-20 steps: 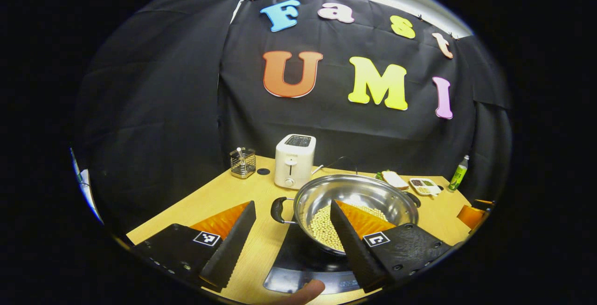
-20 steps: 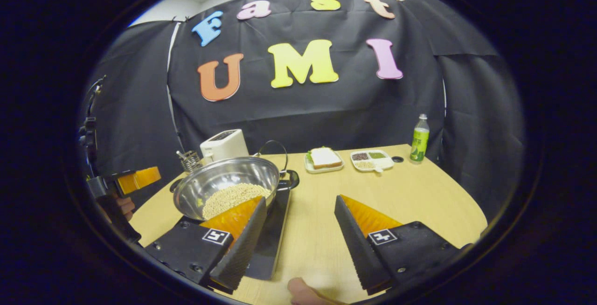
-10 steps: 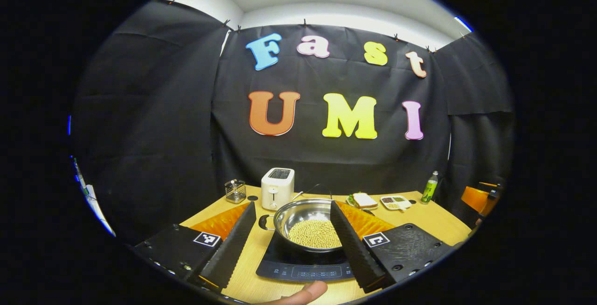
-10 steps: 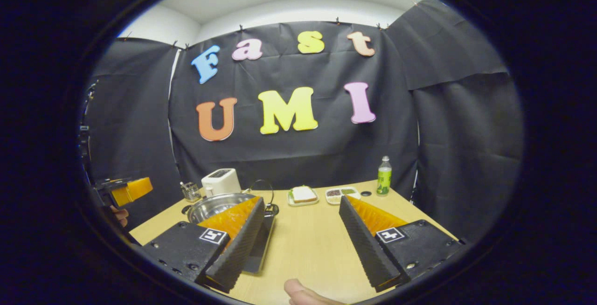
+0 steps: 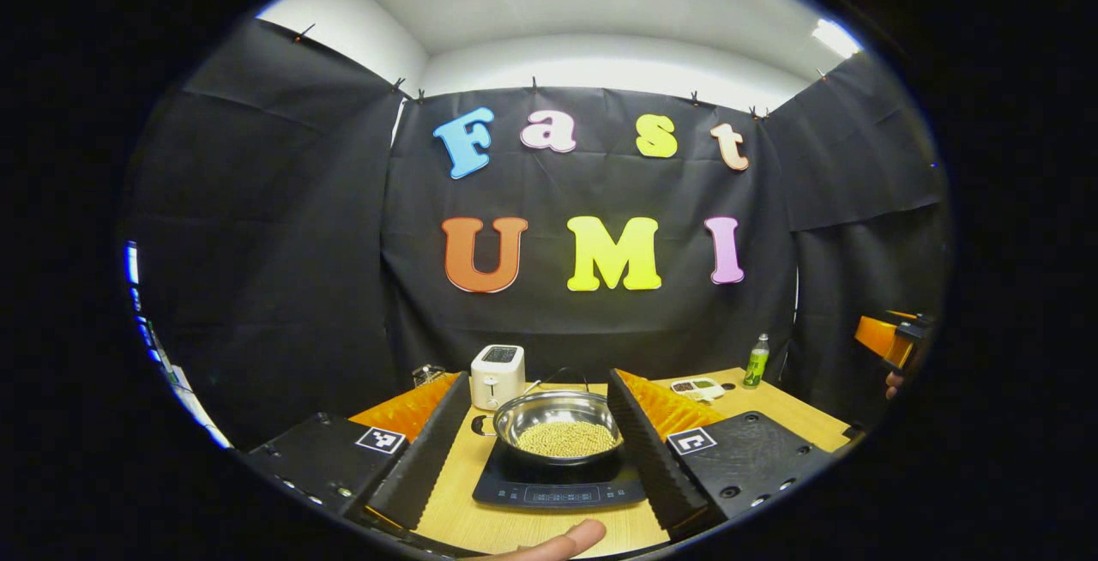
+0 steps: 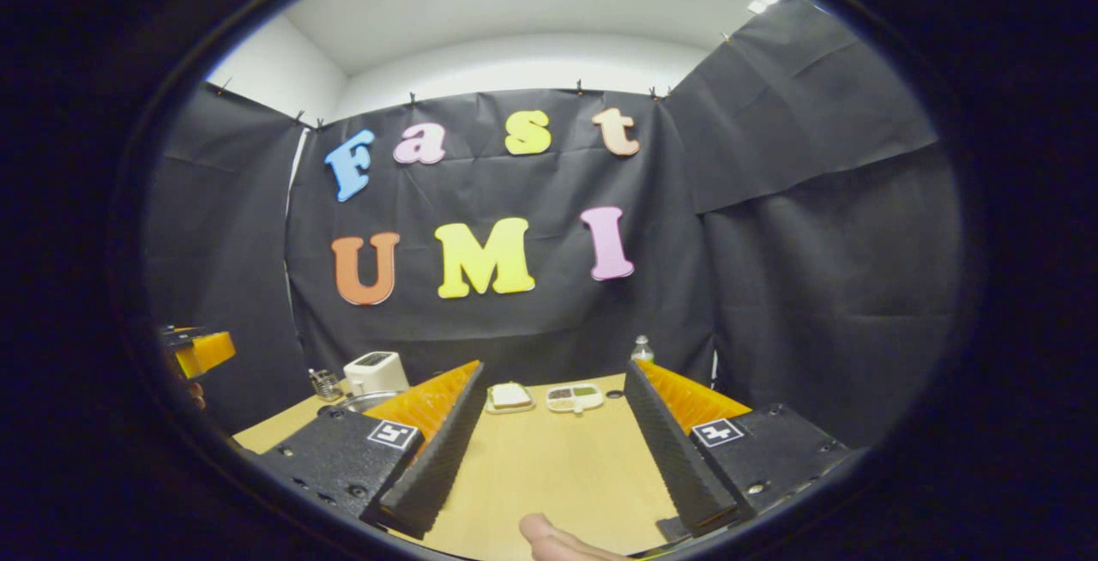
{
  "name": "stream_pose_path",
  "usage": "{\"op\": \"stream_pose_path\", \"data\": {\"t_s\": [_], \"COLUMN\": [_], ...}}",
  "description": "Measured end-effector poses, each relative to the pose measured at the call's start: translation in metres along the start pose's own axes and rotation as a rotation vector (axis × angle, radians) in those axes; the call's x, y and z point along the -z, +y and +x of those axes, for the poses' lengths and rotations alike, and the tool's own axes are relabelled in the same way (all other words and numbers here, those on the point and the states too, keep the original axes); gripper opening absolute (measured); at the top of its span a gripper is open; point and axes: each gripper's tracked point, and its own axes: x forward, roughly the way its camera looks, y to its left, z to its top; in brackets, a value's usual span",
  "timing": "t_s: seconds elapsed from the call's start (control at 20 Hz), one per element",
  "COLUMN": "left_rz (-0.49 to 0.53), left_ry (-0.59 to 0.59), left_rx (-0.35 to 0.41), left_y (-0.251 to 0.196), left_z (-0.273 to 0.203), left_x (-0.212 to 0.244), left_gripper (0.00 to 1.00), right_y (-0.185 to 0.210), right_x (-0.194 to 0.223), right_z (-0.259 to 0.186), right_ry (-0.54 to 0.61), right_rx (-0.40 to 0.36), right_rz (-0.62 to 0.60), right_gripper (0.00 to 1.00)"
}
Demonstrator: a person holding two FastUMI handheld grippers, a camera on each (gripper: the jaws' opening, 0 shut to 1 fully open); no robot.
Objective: First push the handle of the pot to place it horizontally, then grasp the pot with both hands and set it on the induction cooktop.
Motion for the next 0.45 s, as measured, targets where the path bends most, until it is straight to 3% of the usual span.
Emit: {"op": "stream_pose_path", "data": {"t_s": [0.1,0.15,0.25,0.45], "left_rz": [0.021,0.026,0.037,0.031], "left_ry": [-0.007,-0.011,-0.029,-0.06], "left_rx": [0.003,0.008,0.01,-0.006], "left_y": [-0.005,-0.007,-0.009,-0.01], "left_z": [-0.008,-0.012,-0.017,-0.023], "left_x": [-0.004,-0.006,-0.011,-0.019], "left_gripper": [0.95,0.95,0.95,0.95], "right_y": [-0.01,-0.02,-0.036,-0.032], "right_x": [-0.008,-0.011,-0.022,-0.025], "right_z": [-0.013,-0.02,-0.029,-0.043], "right_ry": [-0.019,-0.028,-0.062,-0.078], "right_rx": [0.001,0.02,0.066,0.046], "right_rz": [-0.045,-0.075,-0.103,-0.099], "right_gripper": [1.0,0.96,0.96,1.0]}}
